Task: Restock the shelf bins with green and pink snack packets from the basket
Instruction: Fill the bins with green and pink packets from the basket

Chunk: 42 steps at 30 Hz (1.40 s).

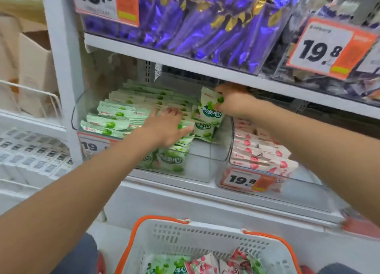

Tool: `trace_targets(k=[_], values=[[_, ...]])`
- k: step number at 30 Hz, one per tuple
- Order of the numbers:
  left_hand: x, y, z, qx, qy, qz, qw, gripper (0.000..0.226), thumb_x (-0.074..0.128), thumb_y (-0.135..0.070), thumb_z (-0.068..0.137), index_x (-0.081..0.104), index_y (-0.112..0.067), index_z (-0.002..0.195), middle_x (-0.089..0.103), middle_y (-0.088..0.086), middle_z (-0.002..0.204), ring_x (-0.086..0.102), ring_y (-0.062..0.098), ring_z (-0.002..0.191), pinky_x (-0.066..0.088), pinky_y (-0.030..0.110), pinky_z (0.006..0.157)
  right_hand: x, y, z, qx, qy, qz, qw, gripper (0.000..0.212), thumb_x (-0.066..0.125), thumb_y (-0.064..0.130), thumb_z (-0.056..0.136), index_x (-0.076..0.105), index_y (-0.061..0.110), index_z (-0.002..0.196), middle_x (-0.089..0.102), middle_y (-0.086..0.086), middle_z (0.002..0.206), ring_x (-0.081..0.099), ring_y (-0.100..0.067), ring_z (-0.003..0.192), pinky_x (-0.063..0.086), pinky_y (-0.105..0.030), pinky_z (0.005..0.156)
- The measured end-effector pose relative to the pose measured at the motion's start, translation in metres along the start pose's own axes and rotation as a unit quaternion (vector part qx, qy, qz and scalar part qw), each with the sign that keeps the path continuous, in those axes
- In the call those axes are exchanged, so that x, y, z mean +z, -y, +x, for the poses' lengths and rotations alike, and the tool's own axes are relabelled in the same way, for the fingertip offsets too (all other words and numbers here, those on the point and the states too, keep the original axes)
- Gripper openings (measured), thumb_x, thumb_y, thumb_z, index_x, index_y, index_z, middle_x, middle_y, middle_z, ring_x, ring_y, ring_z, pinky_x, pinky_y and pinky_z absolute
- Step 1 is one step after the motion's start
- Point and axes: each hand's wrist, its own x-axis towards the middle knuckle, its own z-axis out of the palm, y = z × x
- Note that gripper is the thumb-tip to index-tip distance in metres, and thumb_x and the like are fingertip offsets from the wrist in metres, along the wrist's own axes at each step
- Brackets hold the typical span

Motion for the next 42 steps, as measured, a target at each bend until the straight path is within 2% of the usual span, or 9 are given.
trace_targets(k=[3,6,10,13,18,24,29,36,42], values=[[0.002,-0.001,-0.001,-0.002,-0.009,0.002,1.000,0.079,0.013,-0.068,0.095,0.010,-0.017,0.156,0.007,0.001,0.164,0.001,0.015,0.151,0.001,0.051,0.121,0.005,0.005,0.015,-0.004,0.017,-0.042,0.999,0.046,0.064,0.020,0.092,0.049,0.007,0.134,0.050,-0.014,0.134,0.052,-0.030,0.117,0.045,-0.031,0.089],[0.003,0.000,-0.001,-0.001,-0.014,0.010,1.000,0.080,0.013,-0.068,0.095,0.009,-0.017,0.156,0.006,0.002,0.164,0.001,0.015,0.151,0.001,0.050,0.121,0.004,0.005,0.022,0.003,0.021,-0.047,0.999,0.046,0.066,0.020,0.089,0.051,0.008,0.131,0.054,-0.013,0.128,0.056,-0.028,0.109,0.038,-0.027,0.075],[0.004,-0.001,-0.001,-0.008,-0.009,0.018,1.000,0.082,0.013,-0.068,0.094,0.008,-0.015,0.156,0.004,0.004,0.164,0.000,0.017,0.151,0.000,0.051,0.121,-0.002,-0.001,0.022,0.033,-0.011,-0.002,0.999,0.053,0.065,0.021,0.091,0.044,0.009,0.139,0.052,-0.011,0.132,0.053,-0.029,0.118,0.039,-0.027,0.081],[0.004,-0.002,-0.001,-0.012,-0.011,0.021,1.000,0.083,0.012,-0.069,0.094,0.008,-0.014,0.156,0.004,0.005,0.164,0.000,0.018,0.151,0.000,0.051,0.121,0.000,-0.001,0.020,0.014,-0.002,-0.023,1.000,0.052,0.066,0.023,0.091,0.046,0.008,0.136,0.054,-0.009,0.121,0.055,-0.026,0.108,0.040,-0.024,0.072],[0.003,-0.003,-0.003,-0.018,-0.012,0.017,1.000,0.082,0.015,-0.068,0.095,0.011,-0.011,0.155,0.007,0.007,0.164,0.001,0.019,0.151,0.000,0.050,0.121,-0.008,0.000,0.017,0.013,0.021,-0.041,0.999,0.053,0.069,0.025,0.088,0.048,0.010,0.135,0.054,-0.010,0.131,0.055,-0.030,0.117,0.047,-0.037,0.096],[-0.001,-0.005,-0.006,-0.023,-0.001,0.015,1.000,0.082,0.015,-0.066,0.096,0.011,-0.008,0.154,0.009,0.008,0.163,0.002,0.020,0.151,0.000,0.050,0.121,0.003,0.005,0.017,0.001,0.022,-0.072,0.997,0.045,0.062,0.015,0.092,0.049,0.005,0.134,0.054,-0.016,0.130,0.055,-0.031,0.115,0.049,-0.038,0.096],[-0.001,-0.006,-0.006,-0.023,0.001,0.011,1.000,0.081,0.016,-0.066,0.096,0.013,-0.008,0.153,0.011,0.009,0.163,0.003,0.020,0.151,0.000,0.051,0.121,0.006,0.007,0.023,-0.003,0.056,-0.076,0.996,0.046,0.063,0.012,0.090,0.048,0.005,0.134,0.053,-0.014,0.129,0.056,-0.030,0.112,0.050,-0.037,0.091],[-0.002,-0.006,-0.007,-0.026,0.001,-0.002,1.000,0.079,0.018,-0.064,0.097,0.013,-0.009,0.153,0.011,0.009,0.163,0.004,0.020,0.151,0.000,0.051,0.121,0.021,0.009,0.033,-0.023,0.106,-0.090,0.990,0.056,0.065,0.016,0.089,0.043,0.013,0.141,0.052,-0.010,0.132,0.054,-0.025,0.107,0.040,-0.026,0.077],[-0.003,-0.007,-0.008,-0.026,0.001,-0.002,1.000,0.079,0.018,-0.064,0.097,0.012,-0.009,0.153,0.009,0.009,0.163,0.003,0.020,0.151,0.000,0.051,0.121,0.043,0.016,0.040,-0.025,0.127,-0.132,0.983,0.044,0.066,0.012,0.087,0.052,0.011,0.129,0.056,-0.007,0.106,0.054,-0.023,0.086,0.037,-0.024,0.062]])
